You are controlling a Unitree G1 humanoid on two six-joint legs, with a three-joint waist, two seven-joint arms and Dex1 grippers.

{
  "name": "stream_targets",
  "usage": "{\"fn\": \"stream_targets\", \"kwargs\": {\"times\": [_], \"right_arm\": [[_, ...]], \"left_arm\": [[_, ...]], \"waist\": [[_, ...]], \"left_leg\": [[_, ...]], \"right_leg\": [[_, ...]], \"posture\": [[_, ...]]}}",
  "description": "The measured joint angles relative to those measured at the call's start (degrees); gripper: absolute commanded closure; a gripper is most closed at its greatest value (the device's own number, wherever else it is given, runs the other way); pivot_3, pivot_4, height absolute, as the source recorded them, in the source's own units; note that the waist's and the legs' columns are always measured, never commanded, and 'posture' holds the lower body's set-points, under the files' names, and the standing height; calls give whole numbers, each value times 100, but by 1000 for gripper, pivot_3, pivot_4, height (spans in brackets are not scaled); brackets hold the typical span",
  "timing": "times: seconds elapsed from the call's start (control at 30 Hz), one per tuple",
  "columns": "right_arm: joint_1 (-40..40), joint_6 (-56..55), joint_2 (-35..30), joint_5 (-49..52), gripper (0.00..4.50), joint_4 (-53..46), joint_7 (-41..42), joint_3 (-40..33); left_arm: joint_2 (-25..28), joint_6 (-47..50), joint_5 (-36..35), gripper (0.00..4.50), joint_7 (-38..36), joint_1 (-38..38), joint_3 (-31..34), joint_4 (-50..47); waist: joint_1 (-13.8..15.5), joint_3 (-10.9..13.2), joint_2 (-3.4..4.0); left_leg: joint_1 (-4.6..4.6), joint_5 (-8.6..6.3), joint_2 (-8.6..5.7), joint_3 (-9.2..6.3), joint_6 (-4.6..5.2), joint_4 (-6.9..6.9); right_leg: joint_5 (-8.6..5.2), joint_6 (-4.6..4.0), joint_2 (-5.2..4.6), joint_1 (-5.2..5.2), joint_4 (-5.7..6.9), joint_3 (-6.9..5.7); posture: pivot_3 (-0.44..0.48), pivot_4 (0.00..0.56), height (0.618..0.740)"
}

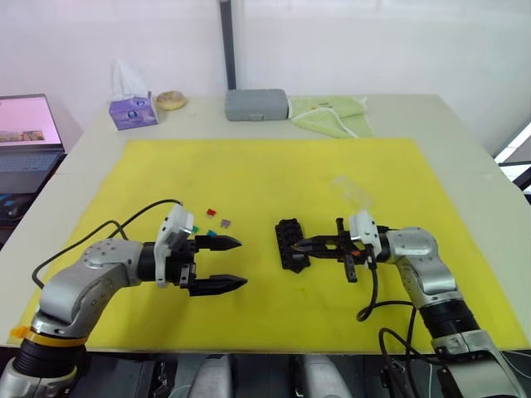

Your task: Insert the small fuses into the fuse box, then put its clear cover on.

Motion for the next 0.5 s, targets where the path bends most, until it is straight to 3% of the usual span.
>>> {"fn": "stream_targets", "kwargs": {"times": [0.5], "right_arm": [[-66,-83,1,-138,4500,82,-74,84]], "left_arm": [[-74,-4,12,82,43,2,-5,0]], "waist": [[-10,0,0]], "left_leg": [[2,0,0,0,0,0]], "right_leg": [[0,0,0,1,2,0]], "posture": [[0,150,740]]}}
